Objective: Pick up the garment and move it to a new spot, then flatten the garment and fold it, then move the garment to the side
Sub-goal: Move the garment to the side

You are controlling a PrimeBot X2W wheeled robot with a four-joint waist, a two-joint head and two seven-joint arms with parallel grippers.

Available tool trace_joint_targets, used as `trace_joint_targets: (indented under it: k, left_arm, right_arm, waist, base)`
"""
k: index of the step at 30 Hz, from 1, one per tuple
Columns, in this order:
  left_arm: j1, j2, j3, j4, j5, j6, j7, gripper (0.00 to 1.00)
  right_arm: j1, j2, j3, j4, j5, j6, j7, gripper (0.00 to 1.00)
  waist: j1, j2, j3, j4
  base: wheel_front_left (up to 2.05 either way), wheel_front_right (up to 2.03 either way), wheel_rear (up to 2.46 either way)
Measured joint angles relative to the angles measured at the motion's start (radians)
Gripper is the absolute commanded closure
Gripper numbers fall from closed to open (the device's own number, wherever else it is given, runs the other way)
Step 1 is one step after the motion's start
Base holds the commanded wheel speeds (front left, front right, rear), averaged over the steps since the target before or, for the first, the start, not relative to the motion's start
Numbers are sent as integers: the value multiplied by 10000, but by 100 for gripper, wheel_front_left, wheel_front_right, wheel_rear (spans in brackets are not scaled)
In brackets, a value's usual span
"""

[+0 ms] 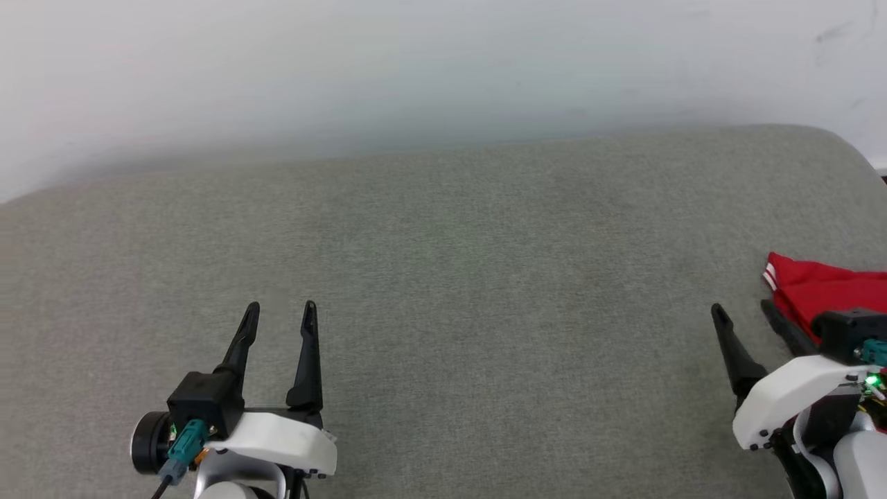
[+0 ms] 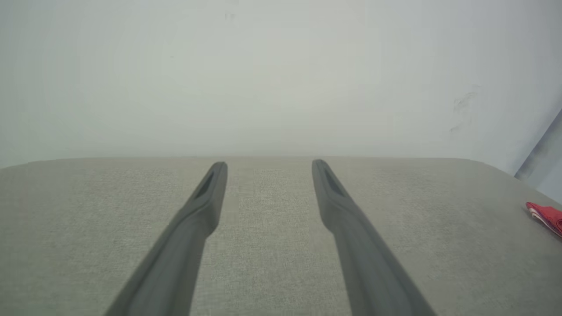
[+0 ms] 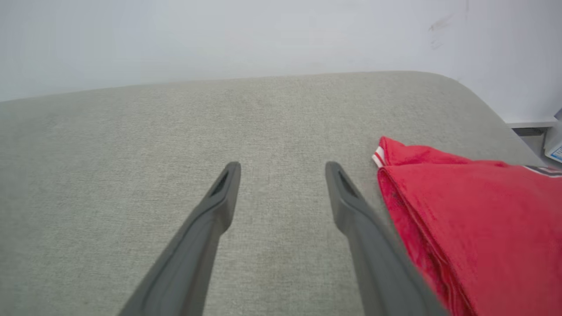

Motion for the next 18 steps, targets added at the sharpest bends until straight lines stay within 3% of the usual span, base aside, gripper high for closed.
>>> trace_joint_targets:
  k: [8,18]
  left_arm:
    - [408,165,146,326,35,140,-86,0]
    - [949,211,107,736,115,203,-186,0]
  right_arm:
    - [1021,472,35,-1816,-531,0,-535,0]
    - [2841,1210,-443,-3674,-1143,0,-382,0]
  waist:
    - [0,0,-622,606]
    - [0,0,-1136,559]
  base:
    - [0,0,0]
    - [0,0,0]
